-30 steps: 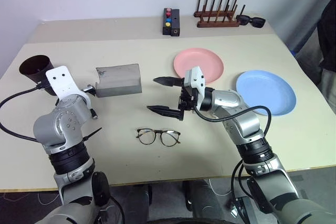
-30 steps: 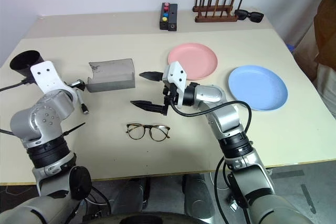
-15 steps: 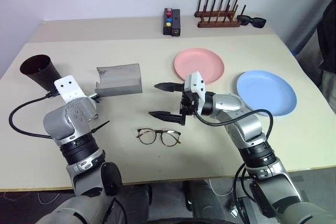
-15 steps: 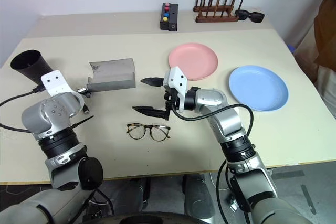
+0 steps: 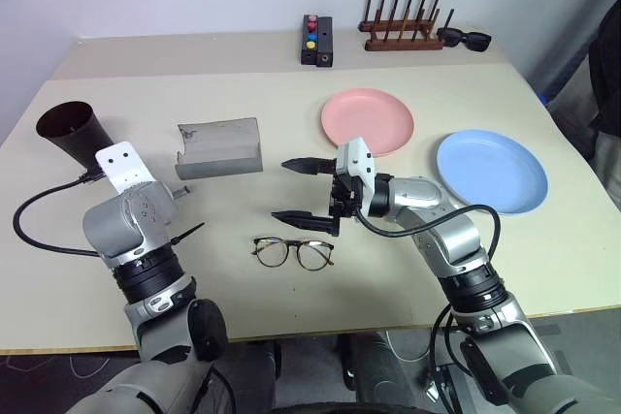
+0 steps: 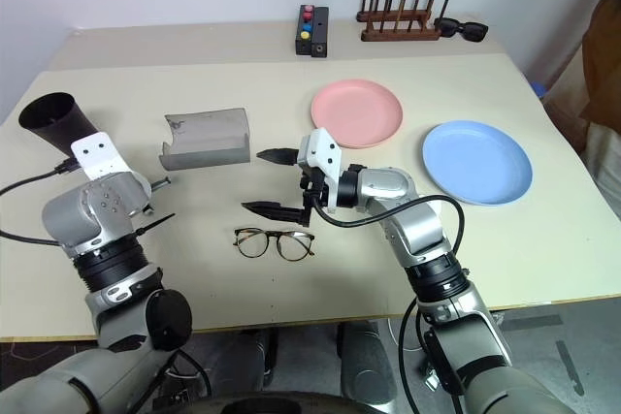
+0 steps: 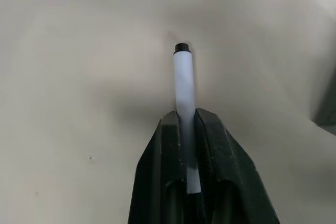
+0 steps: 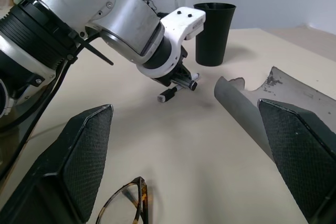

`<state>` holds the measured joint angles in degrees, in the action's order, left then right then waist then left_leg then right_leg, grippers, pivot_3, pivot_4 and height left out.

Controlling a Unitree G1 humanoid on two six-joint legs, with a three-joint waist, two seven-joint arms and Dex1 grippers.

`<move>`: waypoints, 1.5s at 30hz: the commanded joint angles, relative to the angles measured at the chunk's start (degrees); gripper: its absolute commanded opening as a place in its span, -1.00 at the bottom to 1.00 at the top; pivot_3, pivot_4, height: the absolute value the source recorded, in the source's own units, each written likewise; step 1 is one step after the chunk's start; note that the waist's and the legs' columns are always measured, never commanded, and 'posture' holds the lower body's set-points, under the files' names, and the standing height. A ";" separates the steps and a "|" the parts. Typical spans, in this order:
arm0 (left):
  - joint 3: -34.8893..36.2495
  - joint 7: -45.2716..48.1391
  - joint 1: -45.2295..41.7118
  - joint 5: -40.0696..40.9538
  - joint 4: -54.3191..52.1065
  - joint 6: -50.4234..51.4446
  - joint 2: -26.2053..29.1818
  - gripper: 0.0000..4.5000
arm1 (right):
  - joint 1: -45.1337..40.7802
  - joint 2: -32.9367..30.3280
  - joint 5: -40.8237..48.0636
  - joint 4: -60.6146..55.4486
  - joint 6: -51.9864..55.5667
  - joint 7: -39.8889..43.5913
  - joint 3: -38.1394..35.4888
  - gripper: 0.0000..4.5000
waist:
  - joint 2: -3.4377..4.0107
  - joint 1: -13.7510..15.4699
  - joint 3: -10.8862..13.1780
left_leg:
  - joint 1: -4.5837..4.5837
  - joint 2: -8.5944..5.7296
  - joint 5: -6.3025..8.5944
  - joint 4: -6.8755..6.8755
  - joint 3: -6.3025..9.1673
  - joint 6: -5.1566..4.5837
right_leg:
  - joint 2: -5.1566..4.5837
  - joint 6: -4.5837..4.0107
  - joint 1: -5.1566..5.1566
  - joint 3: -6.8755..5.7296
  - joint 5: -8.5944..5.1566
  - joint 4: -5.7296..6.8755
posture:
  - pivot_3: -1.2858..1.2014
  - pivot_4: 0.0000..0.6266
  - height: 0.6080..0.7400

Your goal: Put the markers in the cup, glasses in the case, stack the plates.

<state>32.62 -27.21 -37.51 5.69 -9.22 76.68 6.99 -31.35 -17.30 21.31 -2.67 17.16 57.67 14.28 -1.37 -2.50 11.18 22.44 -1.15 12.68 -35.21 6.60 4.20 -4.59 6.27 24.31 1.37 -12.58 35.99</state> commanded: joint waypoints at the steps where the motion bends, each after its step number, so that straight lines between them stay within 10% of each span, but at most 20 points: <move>1: -0.66 5.89 1.86 1.67 -6.40 -6.69 2.39 -0.99 | -0.13 0.24 0.46 -2.71 -0.57 -0.17 -0.51 1.00 | 0.00 0.01 0.00 | 0.00 0.00 0.00 0.00 0.00 0.00 | 0.00 0.00 0.00 0.00 0.00 0.00 | 0.03 -0.52 1.00; 8: -2.66 30.94 9.81 12.72 -18.42 -28.27 10.09 -0.99 | -0.66 2.20 0.54 -1.53 -2.10 -1.33 -0.94 1.00 | 0.00 0.20 0.00 | 0.02 0.01 -0.02 0.03 -0.02 0.04 | -0.03 -0.03 0.00 0.00 0.00 -0.05 | 0.03 -0.52 1.00; 24: -3.50 21.32 -1.48 -4.50 26.37 -86.49 23.95 -0.99 | -1.76 17.43 -0.10 4.30 -9.84 -10.03 -0.50 1.00 | 0.01 0.45 0.00 | 0.04 0.00 -0.04 0.07 -0.02 0.05 | -0.03 -0.01 -0.01 0.01 0.02 -0.19 | 0.03 -0.52 1.00; 45: -6.40 13.40 -2.82 -4.67 54.29 -101.38 26.66 -0.99 | -0.80 16.73 0.12 3.50 -9.21 -10.74 -0.96 1.00 | 0.00 0.07 0.00 | 0.01 0.00 -0.04 0.07 0.00 0.05 | -0.03 0.00 0.03 -0.01 0.01 -0.02 | 0.03 -0.52 1.00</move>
<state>26.29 -13.10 -39.11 1.25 45.56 -23.16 32.16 -31.99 -1.00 20.56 3.01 8.24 46.93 13.67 -1.36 -2.43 11.18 22.46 -1.15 12.64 -35.15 6.59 4.25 -4.61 6.26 24.34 1.35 -12.57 35.97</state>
